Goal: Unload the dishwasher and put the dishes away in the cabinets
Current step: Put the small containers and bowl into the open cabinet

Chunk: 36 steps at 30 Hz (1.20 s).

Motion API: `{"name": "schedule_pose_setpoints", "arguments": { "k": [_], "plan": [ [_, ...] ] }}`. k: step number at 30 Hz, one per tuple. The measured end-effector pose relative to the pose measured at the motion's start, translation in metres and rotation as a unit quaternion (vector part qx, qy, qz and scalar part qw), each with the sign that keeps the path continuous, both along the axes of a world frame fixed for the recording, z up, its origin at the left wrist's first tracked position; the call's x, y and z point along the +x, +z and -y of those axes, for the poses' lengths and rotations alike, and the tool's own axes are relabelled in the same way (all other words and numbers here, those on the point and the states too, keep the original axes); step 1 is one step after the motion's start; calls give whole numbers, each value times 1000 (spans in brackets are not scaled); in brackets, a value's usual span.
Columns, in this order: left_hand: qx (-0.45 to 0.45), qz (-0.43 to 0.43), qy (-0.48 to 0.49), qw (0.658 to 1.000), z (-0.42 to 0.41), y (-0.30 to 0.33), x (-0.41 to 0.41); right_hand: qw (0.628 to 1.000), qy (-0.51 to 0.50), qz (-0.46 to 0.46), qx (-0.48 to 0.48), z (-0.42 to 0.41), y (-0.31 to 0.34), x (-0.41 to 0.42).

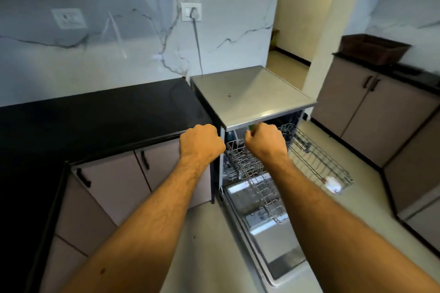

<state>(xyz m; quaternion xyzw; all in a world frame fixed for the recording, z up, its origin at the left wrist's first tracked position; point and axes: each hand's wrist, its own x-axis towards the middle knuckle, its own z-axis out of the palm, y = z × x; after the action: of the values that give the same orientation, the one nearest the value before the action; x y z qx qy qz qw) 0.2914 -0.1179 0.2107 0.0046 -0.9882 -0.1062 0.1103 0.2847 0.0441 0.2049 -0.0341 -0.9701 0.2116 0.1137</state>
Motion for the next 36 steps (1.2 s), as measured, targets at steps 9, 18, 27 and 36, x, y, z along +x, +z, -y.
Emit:
{"name": "schedule_pose_setpoints", "arguments": {
  "k": [9, 18, 27, 36],
  "plan": [
    [11, 24, -82, 996, -91, -18, -17, 997, -68, 37, 2, -86, -14, 5],
    [31, 37, -115, 992, -198, -45, -53, 992, -111, 51, 11, -202, -37, -14],
    [31, 33, -98, 994, -290, -83, -91, 989, -113, 99, 14, -313, -78, -60],
    [39, 134, -108, 984, -331, -131, -133, 978, -130, 161, 16, -359, -129, -90]
  ]
}}
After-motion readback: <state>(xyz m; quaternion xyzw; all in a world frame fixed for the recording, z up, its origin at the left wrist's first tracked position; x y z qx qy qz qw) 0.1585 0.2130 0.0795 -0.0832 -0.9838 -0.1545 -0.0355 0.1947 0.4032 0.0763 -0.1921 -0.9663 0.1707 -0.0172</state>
